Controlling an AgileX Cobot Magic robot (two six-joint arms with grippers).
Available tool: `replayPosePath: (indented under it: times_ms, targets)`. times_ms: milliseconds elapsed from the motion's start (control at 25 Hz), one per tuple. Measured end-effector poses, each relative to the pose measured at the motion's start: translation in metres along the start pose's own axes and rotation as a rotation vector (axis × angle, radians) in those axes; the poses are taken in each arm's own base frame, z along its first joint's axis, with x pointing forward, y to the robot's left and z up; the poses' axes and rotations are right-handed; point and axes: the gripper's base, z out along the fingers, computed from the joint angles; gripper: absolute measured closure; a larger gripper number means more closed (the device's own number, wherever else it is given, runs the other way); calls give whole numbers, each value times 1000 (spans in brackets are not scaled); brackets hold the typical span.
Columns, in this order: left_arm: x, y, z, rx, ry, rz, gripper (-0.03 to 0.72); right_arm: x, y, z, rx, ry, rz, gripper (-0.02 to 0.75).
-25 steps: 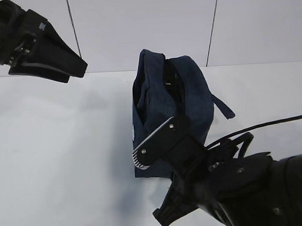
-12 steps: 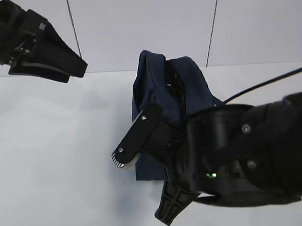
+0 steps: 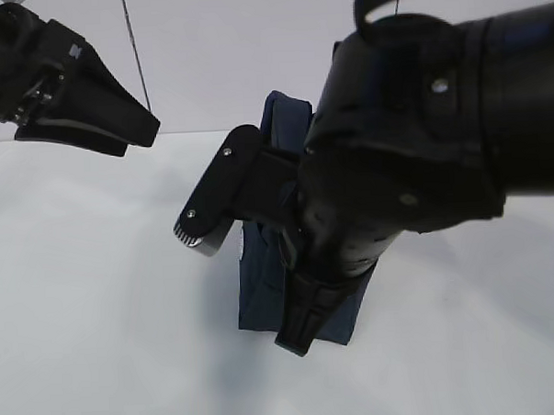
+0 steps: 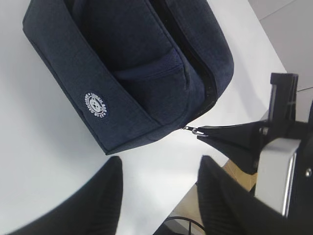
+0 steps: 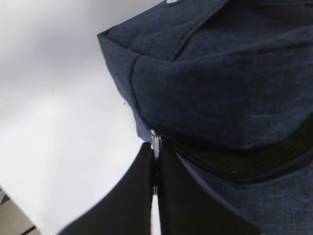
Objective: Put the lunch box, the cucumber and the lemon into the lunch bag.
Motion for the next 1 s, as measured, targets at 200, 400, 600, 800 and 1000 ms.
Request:
replayPosePath:
  times_ms: [200, 400, 600, 800, 1000]
  targets:
    - [0, 0, 0, 3, 5, 6, 326, 3, -13, 0, -144, 12, -39, 730]
    - [1, 0, 0, 5, 11, 10, 326, 5, -25, -2, -240, -9, -101, 730]
    - [1, -1, 0, 6, 13, 20, 326, 3, -32, -8, -304, -45, -185, 730]
    - [1, 0, 0, 5, 13, 27, 326, 9, -45, -4, -353, -68, -216, 730]
    - [1, 0, 0, 5, 13, 34, 326, 14, -54, -2, -416, -119, -247, 730]
